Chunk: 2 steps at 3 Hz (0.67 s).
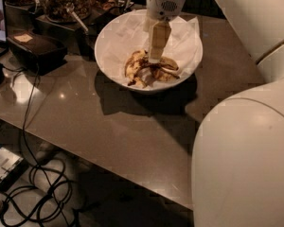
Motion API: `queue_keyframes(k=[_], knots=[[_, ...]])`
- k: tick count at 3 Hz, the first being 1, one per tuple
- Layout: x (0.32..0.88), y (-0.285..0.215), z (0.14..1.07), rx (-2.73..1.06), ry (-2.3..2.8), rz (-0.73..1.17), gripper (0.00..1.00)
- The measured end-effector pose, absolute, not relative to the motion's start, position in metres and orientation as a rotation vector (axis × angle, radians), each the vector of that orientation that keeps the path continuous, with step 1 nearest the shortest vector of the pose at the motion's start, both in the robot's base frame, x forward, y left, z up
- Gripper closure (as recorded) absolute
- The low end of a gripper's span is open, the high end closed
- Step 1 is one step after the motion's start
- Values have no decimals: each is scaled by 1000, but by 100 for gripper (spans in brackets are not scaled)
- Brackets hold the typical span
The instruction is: Pick banana from white bowl
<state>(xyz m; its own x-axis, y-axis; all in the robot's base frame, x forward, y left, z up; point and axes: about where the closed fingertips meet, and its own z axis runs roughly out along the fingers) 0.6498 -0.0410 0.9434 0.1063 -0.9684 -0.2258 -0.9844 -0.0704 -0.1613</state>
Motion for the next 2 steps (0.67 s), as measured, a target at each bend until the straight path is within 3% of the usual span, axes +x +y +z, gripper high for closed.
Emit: queue_keyframes(k=[2], knots=[[662,-39,924,-2119,1975,104,26]])
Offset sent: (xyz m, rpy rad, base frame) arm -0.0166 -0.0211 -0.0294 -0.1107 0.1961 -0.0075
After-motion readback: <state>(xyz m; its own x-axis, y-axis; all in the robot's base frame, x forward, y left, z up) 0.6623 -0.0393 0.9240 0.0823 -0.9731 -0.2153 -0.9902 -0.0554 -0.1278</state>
